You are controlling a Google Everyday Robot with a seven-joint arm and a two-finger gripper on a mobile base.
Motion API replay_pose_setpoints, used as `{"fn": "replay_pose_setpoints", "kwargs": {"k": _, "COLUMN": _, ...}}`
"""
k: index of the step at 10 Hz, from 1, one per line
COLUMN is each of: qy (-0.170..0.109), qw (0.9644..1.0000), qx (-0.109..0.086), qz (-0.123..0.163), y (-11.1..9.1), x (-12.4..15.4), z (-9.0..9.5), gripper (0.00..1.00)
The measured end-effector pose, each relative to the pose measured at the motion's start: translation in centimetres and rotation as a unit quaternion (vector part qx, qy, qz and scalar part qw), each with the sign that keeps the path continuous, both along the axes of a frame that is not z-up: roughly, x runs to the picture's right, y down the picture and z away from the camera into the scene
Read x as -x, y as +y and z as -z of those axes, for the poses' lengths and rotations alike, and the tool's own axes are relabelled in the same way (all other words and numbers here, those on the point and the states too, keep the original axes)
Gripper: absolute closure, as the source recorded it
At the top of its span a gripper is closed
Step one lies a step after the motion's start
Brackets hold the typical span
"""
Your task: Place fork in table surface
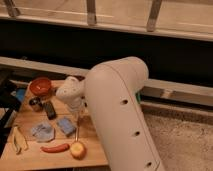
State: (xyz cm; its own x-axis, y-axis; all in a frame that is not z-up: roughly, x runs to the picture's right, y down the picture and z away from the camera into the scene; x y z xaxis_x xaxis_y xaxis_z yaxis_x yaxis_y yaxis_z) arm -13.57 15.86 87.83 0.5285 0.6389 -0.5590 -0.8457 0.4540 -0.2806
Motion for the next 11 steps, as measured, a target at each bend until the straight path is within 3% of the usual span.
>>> {"fn": "replay_pose_setpoints", "kwargs": {"k": 1, "qy": 0.0, "qw": 1.0, "qx": -0.001, "qz": 0.0, "y": -0.1, "x": -0.2, "z": 0.0, "gripper": 0.99}}
{"fn": "replay_pose_setpoints", "kwargs": {"k": 4, "qy": -0.008, "qw": 1.0, "qx": -0.004, "qz": -0.004, "y": -0.1, "x": -0.1, "z": 0.3, "gripper": 1.0}}
{"fn": "replay_pose_setpoints", "kwargs": {"k": 6, "qy": -0.025, "qw": 0.9995, "qx": -0.014, "qz": -0.015, "y": -1.2, "x": -0.3, "z": 1.2, "gripper": 1.0}}
{"fn": "replay_pose_setpoints", "kwargs": {"k": 9, "qy": -0.067, "qw": 0.9963, "qx": -0.041, "qz": -0.035, "y": -4.5, "x": -0.4, "z": 4.8, "gripper": 1.0}}
{"fn": "replay_pose_setpoints", "kwargs": {"k": 11, "qy": -0.102, "qw": 0.9915, "qx": -0.066, "qz": -0.046, "y": -6.6, "x": -0.4, "z": 7.4, "gripper": 1.0}}
